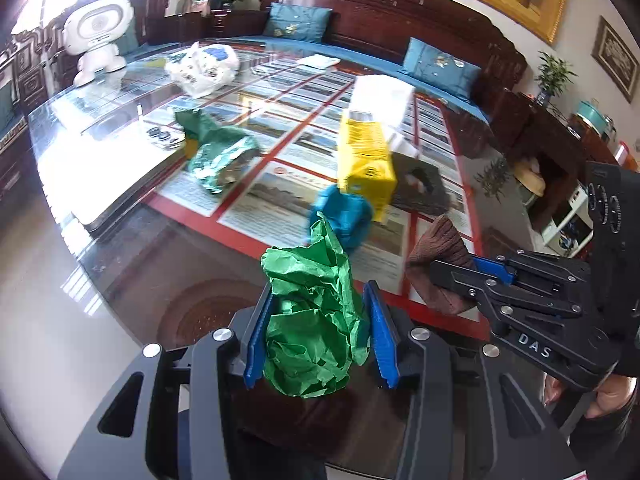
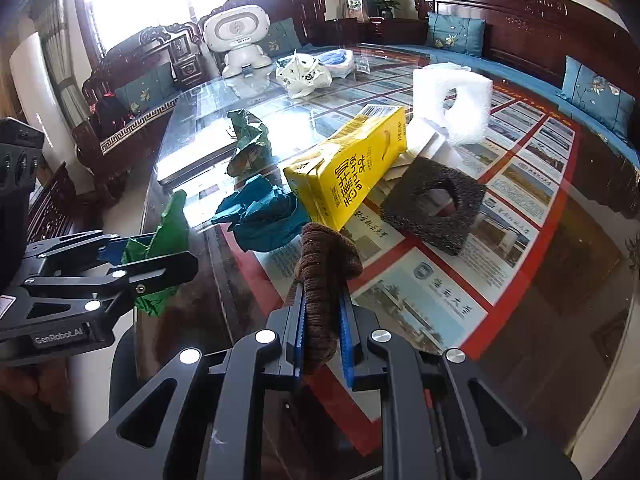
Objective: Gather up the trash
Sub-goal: 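Carry both items over the yellow bucket and open both tools to drop them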
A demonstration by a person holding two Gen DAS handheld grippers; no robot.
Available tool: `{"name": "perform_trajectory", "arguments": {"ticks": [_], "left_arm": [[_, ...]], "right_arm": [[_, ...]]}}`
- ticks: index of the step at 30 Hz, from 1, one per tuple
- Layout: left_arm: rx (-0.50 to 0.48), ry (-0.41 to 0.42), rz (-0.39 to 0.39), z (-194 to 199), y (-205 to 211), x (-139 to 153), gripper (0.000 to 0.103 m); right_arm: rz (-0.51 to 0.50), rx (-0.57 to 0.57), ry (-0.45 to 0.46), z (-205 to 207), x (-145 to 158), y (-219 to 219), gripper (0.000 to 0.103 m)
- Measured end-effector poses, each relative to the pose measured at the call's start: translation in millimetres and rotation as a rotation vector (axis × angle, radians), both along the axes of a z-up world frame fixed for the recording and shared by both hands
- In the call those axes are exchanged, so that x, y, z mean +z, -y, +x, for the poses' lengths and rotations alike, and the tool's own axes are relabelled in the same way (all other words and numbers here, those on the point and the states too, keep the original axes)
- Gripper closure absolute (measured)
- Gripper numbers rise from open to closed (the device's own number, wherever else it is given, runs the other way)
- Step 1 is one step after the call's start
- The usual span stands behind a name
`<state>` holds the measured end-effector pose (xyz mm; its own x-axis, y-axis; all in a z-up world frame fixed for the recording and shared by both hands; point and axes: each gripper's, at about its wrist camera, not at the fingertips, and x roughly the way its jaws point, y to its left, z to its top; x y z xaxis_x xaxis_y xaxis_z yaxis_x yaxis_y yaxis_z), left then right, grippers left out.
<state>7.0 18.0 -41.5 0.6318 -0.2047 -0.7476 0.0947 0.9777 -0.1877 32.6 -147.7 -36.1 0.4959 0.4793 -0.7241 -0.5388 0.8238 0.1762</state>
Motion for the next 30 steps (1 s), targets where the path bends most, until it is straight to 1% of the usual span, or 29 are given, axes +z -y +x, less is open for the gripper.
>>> {"name": "perform_trajectory", "arguments": {"ticks": [3, 6, 9, 13, 18, 21, 25, 30], "left_arm": [[-0.06, -0.001, 0.001, -2, 25, 2, 0.058], [-0.124, 0.001, 0.01, -3, 56, 4, 0.058], [-0.188, 0.001, 0.021, -5, 90, 6, 0.058], [-0.284, -0.005, 0.038, -6, 144, 6, 0.058], [-0.437, -0.037, 0.042, -8, 219, -2, 0.058], [-0.517, -0.06, 0.049, -9, 264, -11, 0.058], [-0.592, -0.092, 0.065, -8, 318, -24, 0.058], [-0.639, -0.13, 0.098, -3, 364, -42, 0.058]], "right_arm": [[0.014, -0.02, 0.007, -15, 7, 24, 0.088], [0.011, -0.069, 0.025, -31, 11, 57, 0.088], [0.016, -0.134, 0.035, -46, 15, 96, 0.088], [0.009, -0.253, 0.049, -68, 16, 157, 0.088], [-0.006, -0.41, 0.026, -93, 0, 228, 0.088], [-0.007, -0.477, 0.004, -107, -12, 261, 0.088], [-0.001, -0.529, -0.024, -121, -25, 295, 0.088], [0.005, -0.555, -0.054, -125, -39, 326, 0.088]]}}
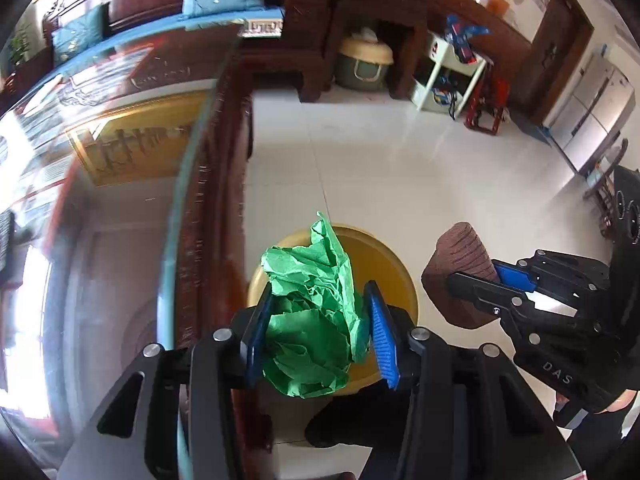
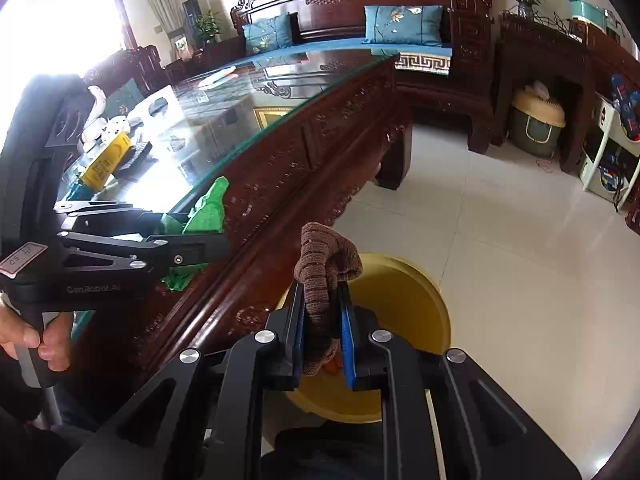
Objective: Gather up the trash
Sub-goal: 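Carry both items over the yellow bucket and open both tools to drop them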
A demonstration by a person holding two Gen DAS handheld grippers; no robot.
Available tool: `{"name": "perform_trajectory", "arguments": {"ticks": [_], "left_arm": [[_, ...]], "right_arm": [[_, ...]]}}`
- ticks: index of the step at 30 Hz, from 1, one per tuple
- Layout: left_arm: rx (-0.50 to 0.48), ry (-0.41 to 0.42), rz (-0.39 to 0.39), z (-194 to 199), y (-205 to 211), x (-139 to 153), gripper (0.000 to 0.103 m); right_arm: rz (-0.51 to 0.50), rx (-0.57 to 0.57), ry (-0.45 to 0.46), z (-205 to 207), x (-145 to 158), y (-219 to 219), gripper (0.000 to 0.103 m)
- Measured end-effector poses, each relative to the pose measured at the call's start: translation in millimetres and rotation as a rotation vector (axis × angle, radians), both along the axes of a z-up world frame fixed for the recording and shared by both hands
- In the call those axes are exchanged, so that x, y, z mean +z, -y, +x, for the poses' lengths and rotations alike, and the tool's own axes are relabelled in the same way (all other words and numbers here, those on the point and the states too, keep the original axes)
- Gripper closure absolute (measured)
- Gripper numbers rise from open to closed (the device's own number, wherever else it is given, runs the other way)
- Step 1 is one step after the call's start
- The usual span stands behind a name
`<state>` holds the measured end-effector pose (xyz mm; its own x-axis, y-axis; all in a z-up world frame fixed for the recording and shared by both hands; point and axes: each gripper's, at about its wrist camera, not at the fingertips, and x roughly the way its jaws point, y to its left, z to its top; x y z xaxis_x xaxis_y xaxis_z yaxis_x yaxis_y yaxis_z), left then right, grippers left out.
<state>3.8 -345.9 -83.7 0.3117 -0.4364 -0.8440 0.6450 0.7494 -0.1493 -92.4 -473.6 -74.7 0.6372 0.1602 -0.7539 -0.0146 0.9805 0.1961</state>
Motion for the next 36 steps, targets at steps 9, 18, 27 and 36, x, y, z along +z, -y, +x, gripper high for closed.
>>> {"name": "perform_trajectory", "arguments": {"ticks": [9, 18, 27, 36], "left_arm": [[-0.025, -0.069, 0.132, 14, 53, -39, 0.027], [0.005, -0.022, 0.152, 21, 50, -34, 0.012], [0.056, 0.023, 0.112, 21, 20, -10, 0.012], [0.101, 0.057, 0.055, 12, -37, 13, 0.013]], "right_arm": [[0.032, 0.023, -0.072, 15, -35, 33, 0.088], [0.045, 0.031, -0.1, 22, -52, 39, 0.088], [-0.006, 0.057, -0.115, 38, -49, 17, 0.061], [-0.101, 0.043, -0.126, 44, -35, -16, 0.044]]}}
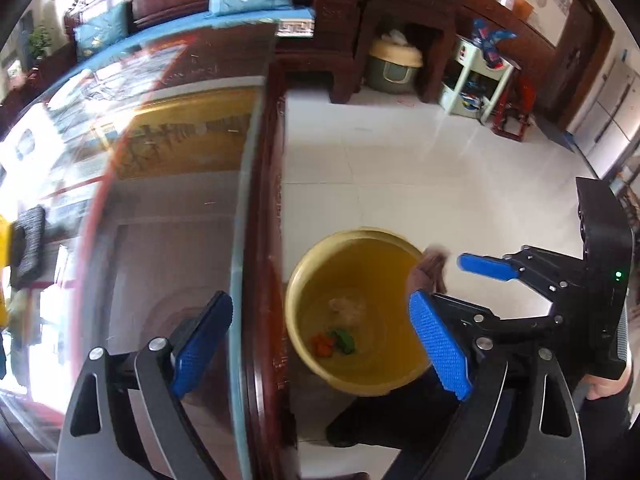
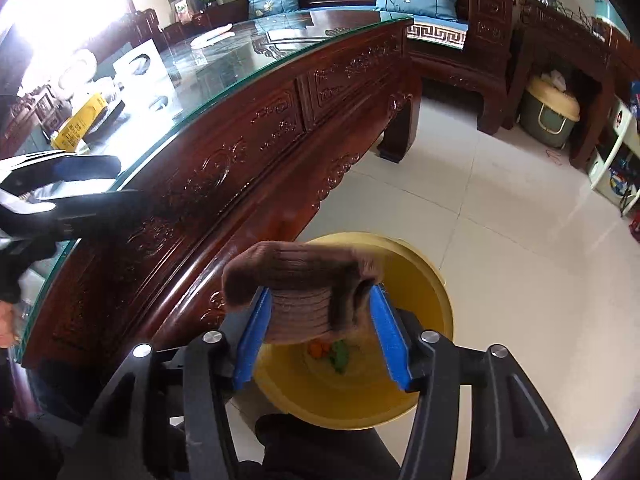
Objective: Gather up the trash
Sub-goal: 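Carry both items over the yellow bucket and open both tools to drop them, then return to the table and grasp the teal cloth with the left tool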
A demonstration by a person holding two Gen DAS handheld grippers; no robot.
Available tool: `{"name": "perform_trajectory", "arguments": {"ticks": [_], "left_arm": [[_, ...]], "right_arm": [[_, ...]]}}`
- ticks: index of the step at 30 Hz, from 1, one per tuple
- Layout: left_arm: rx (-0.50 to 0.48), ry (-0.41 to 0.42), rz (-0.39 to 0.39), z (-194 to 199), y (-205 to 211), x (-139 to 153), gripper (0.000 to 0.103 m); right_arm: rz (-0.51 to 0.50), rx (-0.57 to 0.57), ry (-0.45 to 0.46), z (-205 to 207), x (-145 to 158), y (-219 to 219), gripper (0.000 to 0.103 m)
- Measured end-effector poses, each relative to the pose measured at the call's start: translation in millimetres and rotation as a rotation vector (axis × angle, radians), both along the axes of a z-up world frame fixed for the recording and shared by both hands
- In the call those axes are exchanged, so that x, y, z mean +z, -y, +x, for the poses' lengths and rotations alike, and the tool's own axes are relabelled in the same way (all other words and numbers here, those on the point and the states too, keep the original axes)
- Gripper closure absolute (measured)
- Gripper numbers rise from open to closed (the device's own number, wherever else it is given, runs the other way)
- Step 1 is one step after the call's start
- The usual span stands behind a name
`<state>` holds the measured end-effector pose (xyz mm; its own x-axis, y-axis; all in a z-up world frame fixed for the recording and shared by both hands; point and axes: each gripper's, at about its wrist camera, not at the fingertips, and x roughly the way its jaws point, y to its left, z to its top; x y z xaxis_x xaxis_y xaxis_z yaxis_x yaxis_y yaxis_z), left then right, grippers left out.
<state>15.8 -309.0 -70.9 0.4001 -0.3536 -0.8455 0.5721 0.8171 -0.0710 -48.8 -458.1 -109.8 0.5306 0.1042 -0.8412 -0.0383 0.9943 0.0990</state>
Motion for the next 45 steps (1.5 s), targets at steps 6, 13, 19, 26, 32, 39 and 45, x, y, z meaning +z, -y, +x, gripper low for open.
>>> {"name": "perform_trajectory", "arguments": {"ticks": [6, 13, 19, 26, 32, 39, 45], "left_arm": [[-0.004, -0.002, -0.082, -7, -37, 14, 0.013], [0.013, 0.077, -0.152, -22, -80, 40, 0.013], [0.144, 0.183, -0.138, -31, -142, 61, 0.01], [0.347, 0.219, -0.094, -27, -218, 64, 0.006], [0.466, 0.233, -0.059, -21, -277, 61, 0.004], [0.558, 0.195, -0.056, -1, -326, 43, 0.004], [0.535, 0.158, -0.021, 32, -325, 25, 0.004]], "right_arm": [[-0.078, -0.087, -0.002, 4, 10, -8, 0.042], [0.025, -0.047, 0.151, -1, 51, -43, 0.042], [0.085, 0.109, 0.26, 7, 82, -112, 0.033], [0.064, 0.25, 0.365, 13, 106, -192, 0.008], [0.079, 0.312, 0.385, 19, 109, -241, 0.008], [0.146, 0.297, 0.304, 32, 102, -266, 0.008], [0.112, 0.333, 0.301, 33, 98, -276, 0.008]]}}
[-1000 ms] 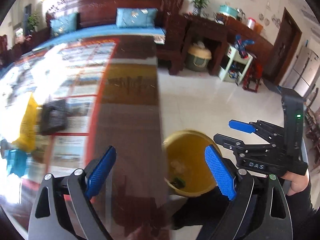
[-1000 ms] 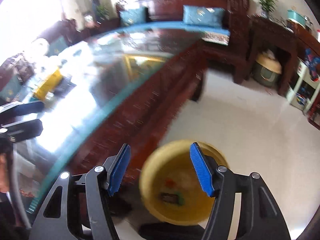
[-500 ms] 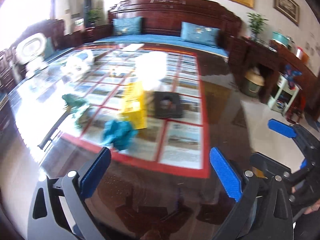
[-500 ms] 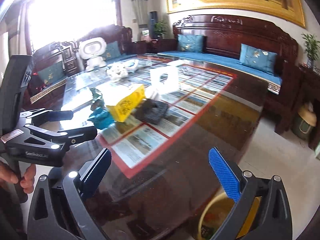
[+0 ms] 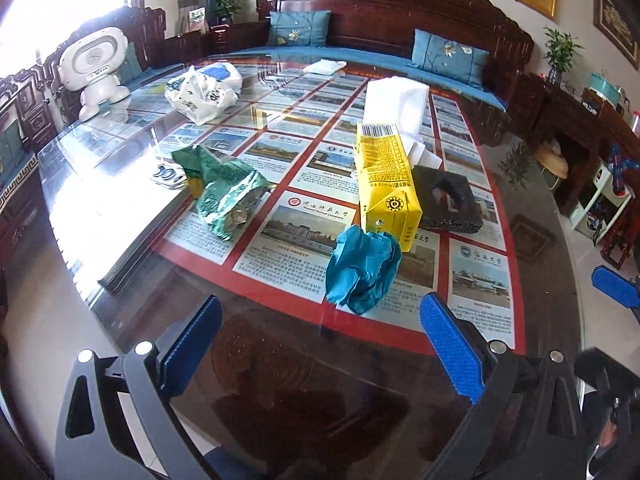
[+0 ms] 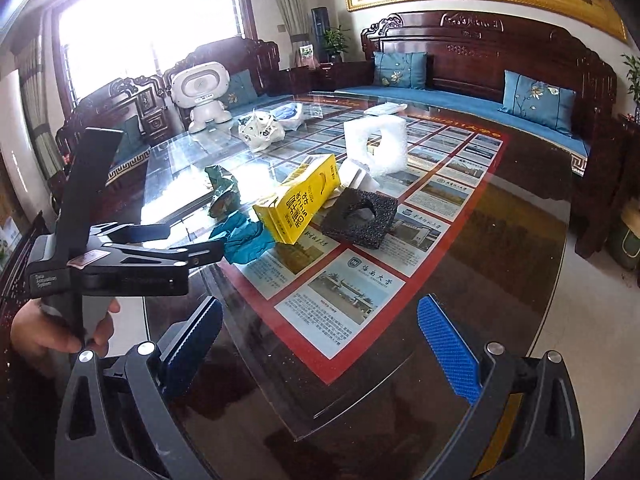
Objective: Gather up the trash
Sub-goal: 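Return to the table and grasp the teal cloth with the left tool, then grasp the black foam square with the right tool while the left tool holds the teal cloth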
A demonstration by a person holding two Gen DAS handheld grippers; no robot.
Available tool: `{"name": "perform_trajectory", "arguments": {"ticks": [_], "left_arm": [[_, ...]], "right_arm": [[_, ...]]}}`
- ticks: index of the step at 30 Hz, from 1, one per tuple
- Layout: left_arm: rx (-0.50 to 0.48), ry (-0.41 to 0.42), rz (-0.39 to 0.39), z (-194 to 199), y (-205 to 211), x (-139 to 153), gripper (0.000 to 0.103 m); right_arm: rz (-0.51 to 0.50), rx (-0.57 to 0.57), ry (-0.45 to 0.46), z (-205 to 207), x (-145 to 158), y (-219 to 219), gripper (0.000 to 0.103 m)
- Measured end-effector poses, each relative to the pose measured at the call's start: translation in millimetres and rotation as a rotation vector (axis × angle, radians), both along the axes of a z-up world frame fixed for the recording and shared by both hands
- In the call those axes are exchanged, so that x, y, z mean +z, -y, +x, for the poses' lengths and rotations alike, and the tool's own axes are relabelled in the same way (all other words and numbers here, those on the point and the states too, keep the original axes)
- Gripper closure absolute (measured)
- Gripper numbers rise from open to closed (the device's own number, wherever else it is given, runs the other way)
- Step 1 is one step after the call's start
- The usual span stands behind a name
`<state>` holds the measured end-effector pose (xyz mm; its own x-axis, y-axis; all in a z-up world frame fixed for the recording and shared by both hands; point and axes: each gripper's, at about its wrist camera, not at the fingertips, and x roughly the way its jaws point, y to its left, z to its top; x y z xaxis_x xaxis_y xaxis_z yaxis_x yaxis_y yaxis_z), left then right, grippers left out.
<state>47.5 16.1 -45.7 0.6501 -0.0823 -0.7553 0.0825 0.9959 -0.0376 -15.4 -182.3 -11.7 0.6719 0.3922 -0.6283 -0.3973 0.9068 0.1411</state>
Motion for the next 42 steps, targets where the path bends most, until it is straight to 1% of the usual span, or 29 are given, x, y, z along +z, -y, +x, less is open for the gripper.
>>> {"name": "perform_trajectory", "arguments": {"ticks": [4, 6, 7, 8, 9, 11, 13, 14, 18, 22, 25, 29, 33, 39, 42], "left_arm": [[-0.053, -0.006, -0.011, 15, 16, -4, 0.004], [-0.064, -0.008, -0.009, 21, 21, -5, 0.005], [-0.066, -0.013, -0.002, 24, 23, -6, 0.009], [-0.067, -0.02, 0.0, 26, 24, -8, 0.019], [-0.071, -0.032, -0.005, 29, 24, -10, 0.027], [-0.075, -0.069, -0.03, 34, 22, -15, 0.057], [-0.072, -0.089, -0.042, 36, 19, -19, 0.068], [-0.07, -0.084, -0.047, 35, 18, -20, 0.071], [-0.056, -0.049, -0.074, 25, 9, -9, 0.072], [-0.049, -0.005, -0.078, 16, 3, 5, 0.072], [-0.055, -0.001, -0.087, 15, 2, 8, 0.072], [-0.061, -0.007, -0.089, 19, 2, 4, 0.072], [-0.074, -0.012, -0.092, 24, 4, 1, 0.071], [-0.077, -0.011, -0.103, 31, 3, 0, 0.071], [-0.081, -0.008, -0.104, 33, 3, 0, 0.071]], "right_arm": [[0.01, 0.006, -0.016, 8, -1, -1, 0.008], [0.019, 0.003, -0.024, 11, -1, 1, 0.008], [0.023, -0.001, -0.028, 14, -1, 2, 0.008], [0.026, -0.002, -0.031, 16, -1, 4, 0.008], [0.031, -0.003, -0.033, 17, -1, 4, 0.008], [0.032, -0.005, -0.038, 22, -2, 4, 0.008], [0.029, -0.006, -0.042, 26, -3, 4, 0.008], [0.026, -0.006, -0.046, 28, -4, 3, 0.008], [0.025, -0.003, -0.062, 41, -7, -2, 0.008], [-0.008, -0.015, -0.084, 60, -13, -10, 0.008], [-0.017, -0.049, -0.12, 82, -19, -12, 0.008], [-0.033, -0.095, -0.176, 114, -27, -17, 0.008], [-0.064, -0.128, -0.191, 140, -34, -27, 0.008], [-0.06, -0.172, -0.241, 167, -45, -30, 0.009], [-0.046, -0.158, -0.266, 175, -48, -32, 0.009]]}}
